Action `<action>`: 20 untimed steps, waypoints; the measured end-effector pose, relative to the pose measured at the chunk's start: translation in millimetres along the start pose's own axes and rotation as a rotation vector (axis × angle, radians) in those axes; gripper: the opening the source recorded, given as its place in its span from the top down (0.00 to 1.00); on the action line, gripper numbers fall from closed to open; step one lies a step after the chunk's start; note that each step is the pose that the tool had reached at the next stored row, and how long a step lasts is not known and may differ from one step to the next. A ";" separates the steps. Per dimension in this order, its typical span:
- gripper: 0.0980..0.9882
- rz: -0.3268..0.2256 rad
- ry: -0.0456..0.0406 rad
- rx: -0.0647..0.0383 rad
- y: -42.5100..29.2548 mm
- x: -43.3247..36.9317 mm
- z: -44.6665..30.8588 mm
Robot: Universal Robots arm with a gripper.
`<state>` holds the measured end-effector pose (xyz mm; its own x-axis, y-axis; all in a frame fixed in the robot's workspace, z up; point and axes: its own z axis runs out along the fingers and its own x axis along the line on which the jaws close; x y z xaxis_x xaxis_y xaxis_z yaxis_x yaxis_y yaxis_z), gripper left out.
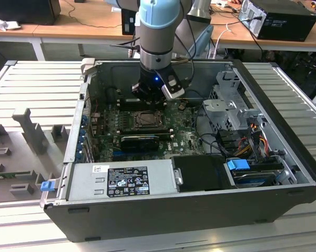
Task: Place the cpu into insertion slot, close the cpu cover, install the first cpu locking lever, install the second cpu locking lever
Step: 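Install the first cpu locking lever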
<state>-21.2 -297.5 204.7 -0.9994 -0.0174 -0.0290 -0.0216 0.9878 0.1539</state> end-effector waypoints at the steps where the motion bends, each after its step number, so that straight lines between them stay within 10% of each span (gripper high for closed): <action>1: 0.99 0.000 0.0000 0.001 0.0 0.0 0.2; 13: 0.99 0.000 0.0004 0.015 0.4 0.2 4.1; 20: 0.99 0.000 0.0002 0.011 -1.0 -0.2 -10.3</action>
<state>-21.2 -300.1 214.7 -0.9994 -0.0176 -0.0289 -0.0216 0.9895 0.1428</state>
